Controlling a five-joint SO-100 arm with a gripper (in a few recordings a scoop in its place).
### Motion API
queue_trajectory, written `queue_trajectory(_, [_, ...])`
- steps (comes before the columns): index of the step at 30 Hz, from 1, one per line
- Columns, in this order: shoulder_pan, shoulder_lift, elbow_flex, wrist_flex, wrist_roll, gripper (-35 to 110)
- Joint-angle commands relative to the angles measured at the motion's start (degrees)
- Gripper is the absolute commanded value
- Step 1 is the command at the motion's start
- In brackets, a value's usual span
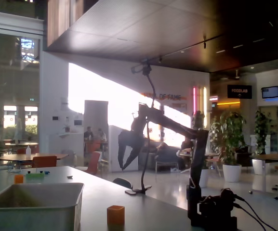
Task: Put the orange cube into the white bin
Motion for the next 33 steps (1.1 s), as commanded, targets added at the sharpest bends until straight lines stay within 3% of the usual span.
queue_trajectory(1, [0.18, -4.04, -6.68, 2.72, 0.44, -1])
queue_trajectory(5, [0.18, -7.65, -8.09, 3.08, 2.37, 7])
queue_trajectory(11, [0.18, -11.51, -7.91, 6.06, 9.67, 29])
queue_trajectory(19, [0.18, -18.98, -7.82, 8.44, 12.22, 55])
queue_trajectory(25, [0.18, -26.37, -7.82, 9.40, 12.92, 63])
queue_trajectory(33, [0.18, -33.49, -7.91, 9.23, 12.92, 64])
